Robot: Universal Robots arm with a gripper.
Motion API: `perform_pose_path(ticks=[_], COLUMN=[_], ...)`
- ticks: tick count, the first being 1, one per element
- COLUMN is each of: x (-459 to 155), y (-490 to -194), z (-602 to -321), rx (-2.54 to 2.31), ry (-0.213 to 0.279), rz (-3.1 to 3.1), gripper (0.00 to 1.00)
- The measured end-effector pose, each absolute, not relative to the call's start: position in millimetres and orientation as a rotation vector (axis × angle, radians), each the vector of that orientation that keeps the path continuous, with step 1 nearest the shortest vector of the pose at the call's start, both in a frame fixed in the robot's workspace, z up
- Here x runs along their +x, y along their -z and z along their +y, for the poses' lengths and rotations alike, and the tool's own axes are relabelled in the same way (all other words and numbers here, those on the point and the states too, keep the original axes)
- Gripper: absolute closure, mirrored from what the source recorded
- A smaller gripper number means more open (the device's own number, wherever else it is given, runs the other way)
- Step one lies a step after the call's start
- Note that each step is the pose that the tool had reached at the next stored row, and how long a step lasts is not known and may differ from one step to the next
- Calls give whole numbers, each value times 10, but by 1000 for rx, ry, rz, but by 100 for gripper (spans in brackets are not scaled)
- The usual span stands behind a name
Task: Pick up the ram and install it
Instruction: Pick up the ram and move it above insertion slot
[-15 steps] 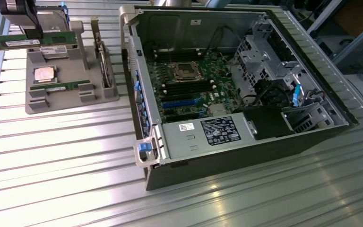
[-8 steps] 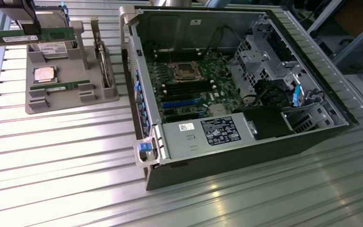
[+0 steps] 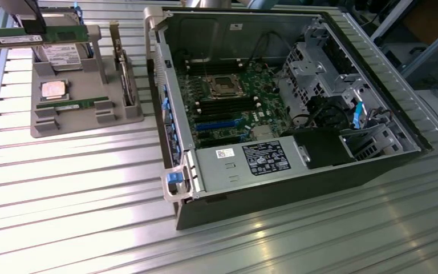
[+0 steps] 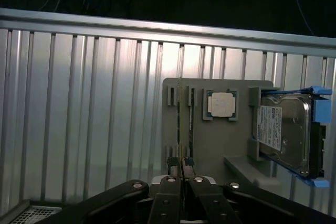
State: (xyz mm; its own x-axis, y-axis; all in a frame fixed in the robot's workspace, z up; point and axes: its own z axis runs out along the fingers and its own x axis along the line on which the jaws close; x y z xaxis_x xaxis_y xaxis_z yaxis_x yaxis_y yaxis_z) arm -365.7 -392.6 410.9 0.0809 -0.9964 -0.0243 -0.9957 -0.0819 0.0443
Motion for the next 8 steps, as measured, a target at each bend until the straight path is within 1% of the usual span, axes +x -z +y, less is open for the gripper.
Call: perform_pose_path(ticks=[8], x=[-3657], y=[-4175], z=[-3926], rx=[2298], ry=[75], rz=[-2118], gripper=[88])
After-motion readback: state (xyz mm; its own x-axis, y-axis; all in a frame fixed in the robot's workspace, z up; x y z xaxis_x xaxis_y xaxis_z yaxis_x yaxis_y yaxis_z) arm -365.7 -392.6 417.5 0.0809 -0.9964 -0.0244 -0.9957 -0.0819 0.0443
